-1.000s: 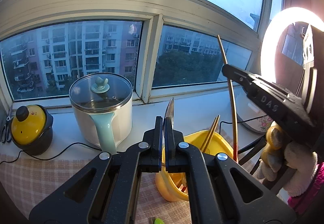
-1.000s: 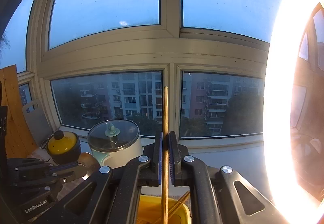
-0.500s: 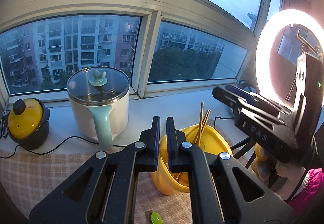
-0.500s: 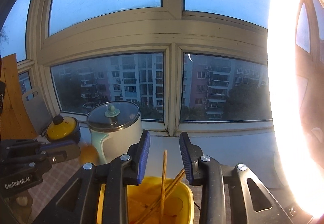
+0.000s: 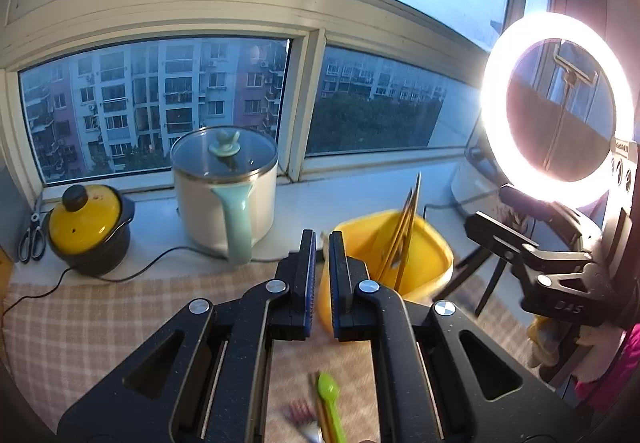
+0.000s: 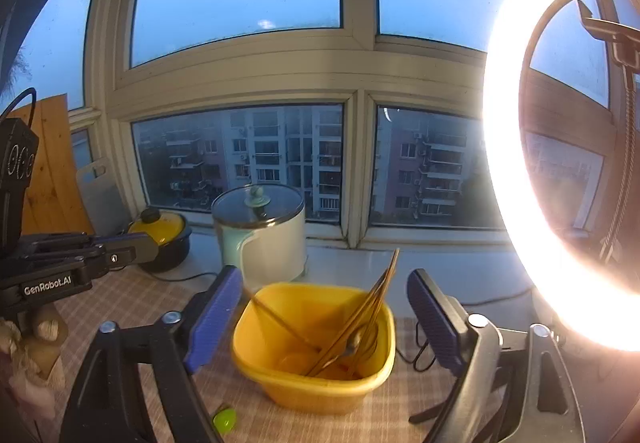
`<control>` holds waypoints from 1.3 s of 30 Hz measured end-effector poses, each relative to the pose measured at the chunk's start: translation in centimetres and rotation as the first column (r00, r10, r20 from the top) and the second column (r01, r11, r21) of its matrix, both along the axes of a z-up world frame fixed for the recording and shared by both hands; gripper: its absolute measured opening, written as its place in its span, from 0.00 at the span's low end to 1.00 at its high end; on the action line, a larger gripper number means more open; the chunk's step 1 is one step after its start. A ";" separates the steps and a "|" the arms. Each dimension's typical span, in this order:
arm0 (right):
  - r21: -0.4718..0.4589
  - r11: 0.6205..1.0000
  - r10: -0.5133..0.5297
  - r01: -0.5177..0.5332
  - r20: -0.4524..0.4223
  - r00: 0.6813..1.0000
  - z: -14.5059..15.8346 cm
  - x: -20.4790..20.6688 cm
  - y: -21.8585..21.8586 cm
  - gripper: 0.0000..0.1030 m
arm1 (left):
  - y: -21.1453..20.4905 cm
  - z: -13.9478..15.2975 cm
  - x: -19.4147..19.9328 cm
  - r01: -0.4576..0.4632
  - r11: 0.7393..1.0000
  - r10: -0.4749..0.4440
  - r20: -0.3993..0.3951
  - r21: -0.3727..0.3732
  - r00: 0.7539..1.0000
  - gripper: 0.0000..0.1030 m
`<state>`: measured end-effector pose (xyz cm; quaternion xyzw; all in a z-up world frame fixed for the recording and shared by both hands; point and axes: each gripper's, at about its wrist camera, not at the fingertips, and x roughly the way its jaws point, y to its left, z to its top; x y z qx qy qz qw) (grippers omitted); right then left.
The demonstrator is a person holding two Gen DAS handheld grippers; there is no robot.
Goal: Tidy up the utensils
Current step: 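Move both open tools back to the fork and green spoon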
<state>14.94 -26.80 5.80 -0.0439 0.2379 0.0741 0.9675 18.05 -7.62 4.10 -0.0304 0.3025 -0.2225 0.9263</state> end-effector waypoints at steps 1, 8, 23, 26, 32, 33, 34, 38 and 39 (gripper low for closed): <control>-0.003 1.000 0.004 -0.004 -0.008 1.000 -0.2 -0.5 0.1 0.89 | 0.2 -0.1 -0.3 -0.001 1.000 0.001 -0.002 0.007 1.000 0.05; 0.026 1.000 0.008 -0.006 -0.098 0.995 -2.2 -4.0 0.6 1.00 | 1.6 -1.9 -3.4 -0.014 0.998 0.016 -0.028 0.069 0.999 0.34; 0.038 0.998 -0.034 0.045 -0.235 0.971 -6.1 -8.3 1.8 1.00 | 2.9 -7.2 -8.3 -0.007 0.997 0.020 -0.170 0.077 0.985 0.34; 0.041 0.998 -0.035 0.047 -0.244 0.969 -6.8 -8.6 2.1 1.00 | 2.9 -8.8 -8.6 -0.004 0.998 0.019 -0.217 0.068 0.976 0.34; 0.055 0.998 -0.013 0.032 -0.318 0.948 -9.1 -9.1 2.5 1.00 | 3.3 -12.0 -8.8 -0.006 0.999 0.018 -0.315 0.041 0.949 0.34; 0.050 0.998 -0.011 0.029 -0.328 0.945 -9.5 -9.3 2.6 1.00 | 3.4 -12.5 -8.8 -0.009 0.999 0.021 -0.329 0.036 0.944 0.34; 0.046 0.999 -0.010 0.027 -0.338 0.941 -9.9 -9.4 2.6 1.00 | 3.5 -13.0 -8.8 -0.011 0.999 0.022 -0.342 0.033 0.940 0.34; 0.026 0.999 -0.028 0.040 -0.366 0.930 -11.2 -9.8 2.6 1.00 | 3.5 -14.6 -8.6 -0.012 0.999 0.024 -0.380 0.033 0.925 0.34; 0.019 0.999 -0.034 0.045 -0.375 0.926 -11.6 -9.8 2.6 1.00 | 3.5 -14.9 -8.6 -0.012 0.999 0.024 -0.385 0.034 0.923 0.34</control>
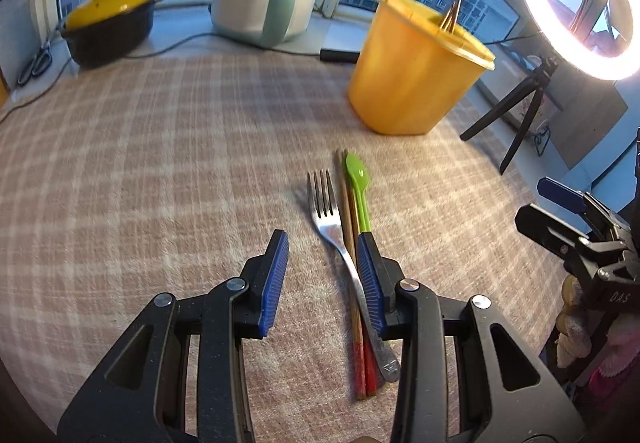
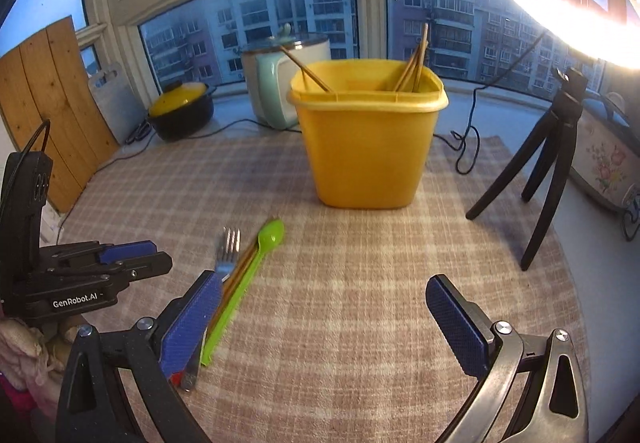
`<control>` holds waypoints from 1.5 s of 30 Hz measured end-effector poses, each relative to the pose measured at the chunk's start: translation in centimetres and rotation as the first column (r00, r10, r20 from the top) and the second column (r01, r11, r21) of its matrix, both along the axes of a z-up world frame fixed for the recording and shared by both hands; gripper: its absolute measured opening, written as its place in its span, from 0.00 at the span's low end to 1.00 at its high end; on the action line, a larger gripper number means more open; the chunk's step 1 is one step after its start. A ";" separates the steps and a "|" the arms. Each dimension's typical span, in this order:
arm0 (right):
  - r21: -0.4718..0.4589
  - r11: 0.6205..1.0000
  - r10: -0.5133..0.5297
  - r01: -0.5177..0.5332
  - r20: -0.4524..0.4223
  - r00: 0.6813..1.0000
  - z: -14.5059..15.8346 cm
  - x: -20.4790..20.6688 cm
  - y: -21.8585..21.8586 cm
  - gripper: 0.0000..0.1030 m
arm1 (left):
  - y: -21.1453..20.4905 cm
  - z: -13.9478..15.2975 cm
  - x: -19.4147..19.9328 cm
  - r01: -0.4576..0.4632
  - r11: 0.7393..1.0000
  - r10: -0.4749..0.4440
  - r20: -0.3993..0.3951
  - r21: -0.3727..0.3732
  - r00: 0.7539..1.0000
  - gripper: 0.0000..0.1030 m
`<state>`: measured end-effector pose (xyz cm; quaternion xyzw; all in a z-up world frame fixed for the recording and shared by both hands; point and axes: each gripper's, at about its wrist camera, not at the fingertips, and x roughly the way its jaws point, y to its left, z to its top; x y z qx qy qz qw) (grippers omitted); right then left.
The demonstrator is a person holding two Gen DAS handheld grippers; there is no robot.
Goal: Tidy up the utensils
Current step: 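Move both open tools back to the fork and green spoon, then close the left tool on the silver fork while the right tool moves over the green spoon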
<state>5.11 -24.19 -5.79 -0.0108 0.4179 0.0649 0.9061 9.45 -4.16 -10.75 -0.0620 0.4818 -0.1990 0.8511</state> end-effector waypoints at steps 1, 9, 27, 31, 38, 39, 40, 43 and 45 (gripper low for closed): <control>-0.004 1.000 -0.004 0.004 -0.010 1.000 -0.2 0.1 0.0 1.00 | -0.1 -0.4 0.0 0.002 1.000 -0.002 -0.010 0.000 1.000 0.34; -0.013 1.000 0.015 -0.017 -0.105 0.994 -2.5 0.7 0.5 1.00 | -1.9 -2.1 0.4 0.043 0.999 -0.042 -0.049 0.016 0.998 0.34; 0.150 0.987 0.087 -0.048 -0.261 0.961 -6.1 2.8 0.9 0.73 | -3.4 -4.4 1.4 0.059 0.995 -0.052 -0.080 0.082 0.995 0.26; 0.145 0.988 0.096 -0.057 -0.274 0.957 -6.5 3.2 1.4 0.66 | -3.6 -4.4 1.3 0.060 0.994 -0.053 -0.076 0.088 0.996 0.20; 0.158 0.986 0.095 -0.050 -0.293 0.951 -6.8 3.6 1.5 0.56 | -3.5 -4.3 1.4 0.047 0.995 -0.041 -0.066 0.089 0.997 0.08; 0.162 0.986 0.097 -0.050 -0.295 0.951 -6.8 3.7 1.6 0.55 | -3.3 -4.3 1.5 0.039 0.995 -0.033 -0.067 0.089 0.997 0.08; 0.166 0.985 0.100 -0.051 -0.298 0.949 -6.9 3.8 1.6 0.54 | -3.0 -4.4 1.7 0.030 0.995 -0.024 -0.069 0.090 0.997 0.07; 0.175 0.983 0.104 -0.051 -0.308 0.946 -7.1 4.1 1.9 0.51 | -2.4 -4.6 2.0 0.013 0.995 -0.006 -0.075 0.097 0.997 0.06; 0.182 0.982 0.108 -0.052 -0.313 0.944 -7.2 4.3 2.1 0.49 | -2.0 -4.9 2.0 0.006 0.996 0.001 -0.082 0.090 0.997 0.04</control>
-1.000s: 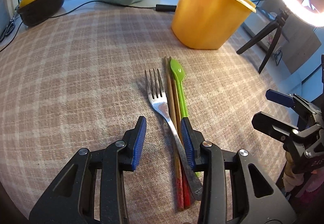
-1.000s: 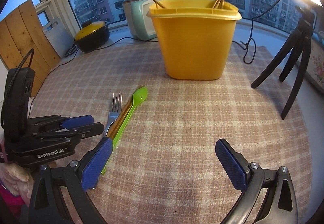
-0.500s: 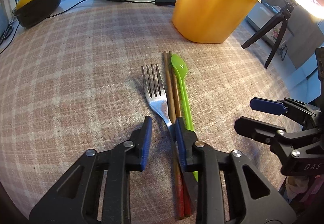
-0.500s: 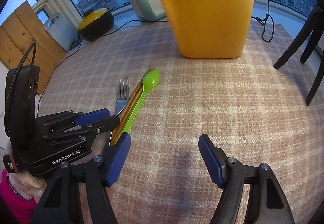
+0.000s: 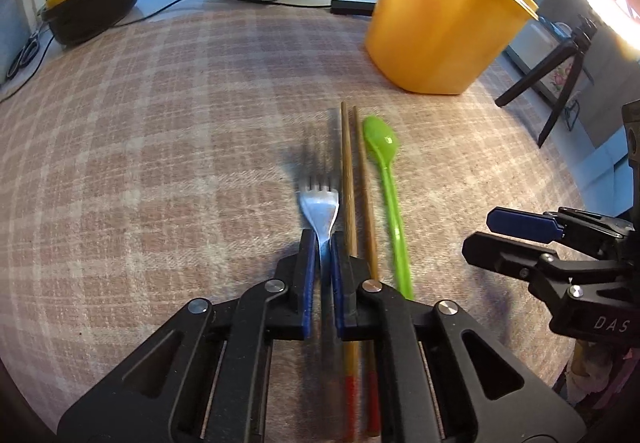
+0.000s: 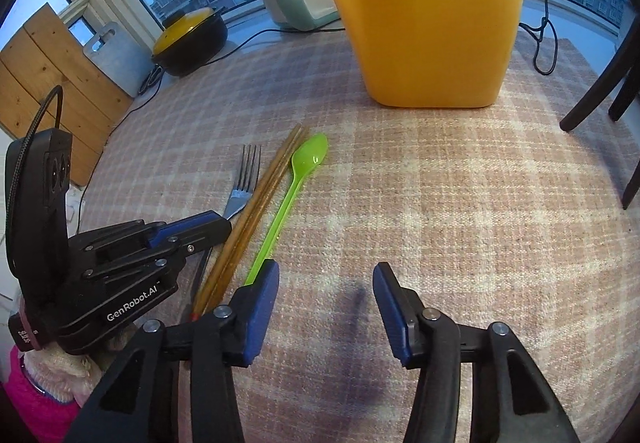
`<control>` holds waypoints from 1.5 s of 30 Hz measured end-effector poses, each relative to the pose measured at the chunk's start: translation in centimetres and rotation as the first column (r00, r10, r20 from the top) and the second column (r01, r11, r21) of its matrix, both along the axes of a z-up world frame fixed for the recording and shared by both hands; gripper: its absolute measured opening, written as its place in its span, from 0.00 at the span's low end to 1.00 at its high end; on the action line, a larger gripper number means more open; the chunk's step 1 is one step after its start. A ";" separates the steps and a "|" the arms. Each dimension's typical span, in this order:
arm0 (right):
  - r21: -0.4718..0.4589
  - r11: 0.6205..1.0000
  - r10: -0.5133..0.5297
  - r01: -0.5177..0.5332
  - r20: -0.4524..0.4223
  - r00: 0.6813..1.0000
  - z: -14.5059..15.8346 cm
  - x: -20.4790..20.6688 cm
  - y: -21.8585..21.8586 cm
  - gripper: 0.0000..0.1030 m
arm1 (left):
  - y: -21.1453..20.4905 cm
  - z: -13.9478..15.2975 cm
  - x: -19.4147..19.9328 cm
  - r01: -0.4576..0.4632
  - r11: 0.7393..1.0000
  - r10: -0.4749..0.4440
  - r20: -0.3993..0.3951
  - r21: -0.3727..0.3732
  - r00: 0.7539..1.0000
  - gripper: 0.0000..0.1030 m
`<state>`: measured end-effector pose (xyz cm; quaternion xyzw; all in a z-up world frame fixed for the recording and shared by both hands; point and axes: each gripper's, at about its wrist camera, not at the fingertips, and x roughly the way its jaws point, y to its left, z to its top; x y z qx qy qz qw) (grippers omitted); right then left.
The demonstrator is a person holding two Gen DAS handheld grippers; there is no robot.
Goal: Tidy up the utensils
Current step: 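Close the left tool on the silver fork while the right tool moves over the green spoon, then regrasp the fork with the left tool while the right tool grasps the green spoon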
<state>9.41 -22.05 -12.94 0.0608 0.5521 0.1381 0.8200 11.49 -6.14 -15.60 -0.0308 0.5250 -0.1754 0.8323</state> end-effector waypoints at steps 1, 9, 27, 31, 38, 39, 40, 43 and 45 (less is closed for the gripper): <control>0.003 1.000 0.002 -0.002 -0.003 1.000 -0.1 0.2 0.2 0.48 | 0.2 0.0 0.0 -0.001 1.000 0.001 -0.001 -0.008 1.000 0.04; 0.017 1.000 0.017 -0.016 -0.047 0.999 -1.2 2.2 2.0 0.41 | 0.8 0.0 -0.2 -0.009 1.000 0.009 0.004 -0.006 1.000 0.04; -0.281 0.944 0.156 -0.171 -0.073 0.985 -1.8 5.3 7.4 0.29 | 4.3 -0.1 -0.6 -0.056 0.998 0.056 -0.006 -0.010 0.998 0.04; -0.334 0.910 0.226 -0.244 -0.093 0.970 -1.8 5.3 7.7 0.18 | 4.2 -0.1 -0.5 -0.050 0.999 0.049 -0.013 -0.017 0.999 0.04; -0.363 0.884 0.266 -0.296 -0.132 0.955 -1.6 5.2 6.3 0.09 | 4.0 -0.1 0.0 -0.016 1.000 0.016 -0.024 -0.001 1.000 0.06; -0.349 0.889 0.263 -0.296 -0.138 0.955 -1.5 5.3 6.0 0.09 | 4.0 -0.1 0.2 -0.016 1.000 0.016 -0.025 -0.001 1.000 0.06; -0.326 0.900 0.256 -0.290 -0.145 0.956 -1.5 5.5 5.6 0.09 | 4.0 -0.1 0.4 -0.017 1.000 0.017 -0.026 -0.002 1.000 0.08; -0.271 0.922 0.244 -0.277 -0.149 0.958 -1.4 5.7 4.7 0.16 | 3.8 0.0 0.7 -0.004 1.000 0.003 -0.023 -0.006 1.000 0.26; -0.232 0.937 0.234 -0.261 -0.137 0.963 -1.1 5.8 4.0 0.25 | 3.4 0.1 0.9 0.005 1.000 -0.005 -0.010 0.009 1.000 0.39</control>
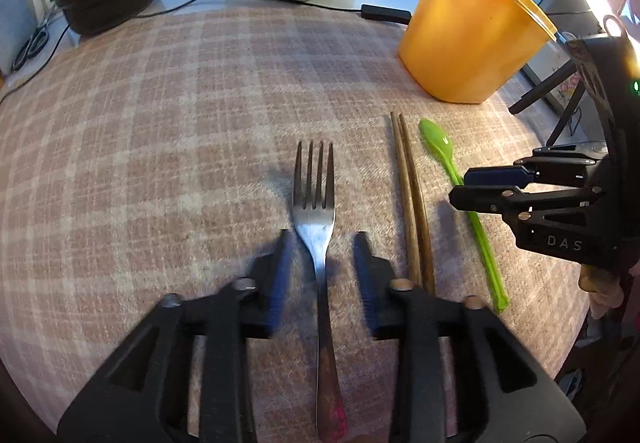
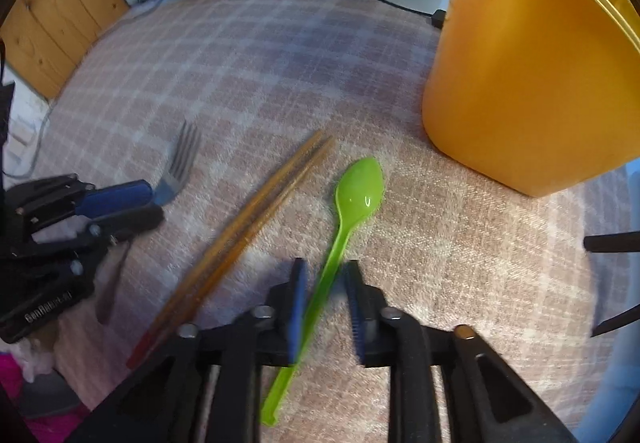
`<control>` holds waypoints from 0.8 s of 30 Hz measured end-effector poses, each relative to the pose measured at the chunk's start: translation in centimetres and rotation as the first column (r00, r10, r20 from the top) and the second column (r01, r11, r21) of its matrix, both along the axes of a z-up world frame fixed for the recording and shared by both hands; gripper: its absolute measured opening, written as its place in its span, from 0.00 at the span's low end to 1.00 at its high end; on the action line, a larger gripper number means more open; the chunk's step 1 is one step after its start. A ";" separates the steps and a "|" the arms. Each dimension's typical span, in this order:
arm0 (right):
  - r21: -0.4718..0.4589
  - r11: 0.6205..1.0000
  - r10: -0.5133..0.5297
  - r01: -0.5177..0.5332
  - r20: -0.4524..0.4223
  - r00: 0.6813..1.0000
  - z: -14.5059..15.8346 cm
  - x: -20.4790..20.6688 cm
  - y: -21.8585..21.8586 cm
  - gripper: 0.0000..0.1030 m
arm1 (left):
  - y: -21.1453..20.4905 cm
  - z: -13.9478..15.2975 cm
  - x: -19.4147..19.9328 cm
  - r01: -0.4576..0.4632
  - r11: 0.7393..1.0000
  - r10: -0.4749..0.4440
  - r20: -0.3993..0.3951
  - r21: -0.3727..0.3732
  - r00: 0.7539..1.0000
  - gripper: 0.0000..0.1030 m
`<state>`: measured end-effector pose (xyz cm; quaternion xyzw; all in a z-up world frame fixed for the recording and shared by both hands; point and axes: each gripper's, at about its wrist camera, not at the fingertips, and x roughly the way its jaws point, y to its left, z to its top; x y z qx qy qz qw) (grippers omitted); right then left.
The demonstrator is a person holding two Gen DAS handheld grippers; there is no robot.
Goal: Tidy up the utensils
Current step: 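Regrasp the fork with the left tool while the right tool grasps the green spoon, then lift the fork and green spoon and carry both tools over the yellow bin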
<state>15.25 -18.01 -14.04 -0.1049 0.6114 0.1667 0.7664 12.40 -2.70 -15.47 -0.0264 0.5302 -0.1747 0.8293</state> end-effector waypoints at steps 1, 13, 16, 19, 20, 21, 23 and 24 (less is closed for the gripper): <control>0.011 1.000 -0.012 0.012 0.005 1.000 0.0 0.2 -0.3 0.27 | -0.1 0.0 0.1 0.001 1.000 -0.001 0.005 0.007 1.000 0.43; 0.082 0.989 -0.127 0.126 0.016 0.992 -0.3 3.3 -1.8 0.27 | -1.7 -0.1 2.5 0.031 0.997 -0.034 0.044 0.072 0.998 0.43; 0.086 0.988 -0.130 0.128 0.017 0.991 0.0 3.5 -1.6 0.27 | -2.1 -0.1 2.8 0.053 0.996 -0.057 0.053 0.073 0.997 0.43; 0.100 0.986 -0.134 0.132 0.011 0.991 -0.1 3.5 -1.8 0.27 | -1.7 -0.2 3.2 0.052 0.997 -0.054 0.043 0.055 0.998 0.43; 0.102 0.986 -0.135 0.134 0.010 0.991 -0.1 3.2 -2.1 0.27 | -1.7 -0.2 3.2 0.051 0.997 -0.054 0.044 0.059 0.998 0.41; 0.101 0.986 -0.135 0.133 0.009 0.991 -0.3 3.4 -2.1 0.27 | -1.7 -0.3 3.2 0.052 0.996 -0.055 0.047 0.067 0.997 0.39; 0.097 0.986 -0.134 0.132 0.012 0.991 -0.3 3.5 -2.2 0.27 | -1.8 -0.3 3.2 0.054 0.995 -0.058 0.056 0.086 0.997 0.30; 0.094 0.987 -0.134 0.132 0.014 0.991 -0.2 3.5 -2.2 0.27 | -1.8 -0.3 3.2 0.054 0.994 -0.059 0.058 0.094 0.997 0.28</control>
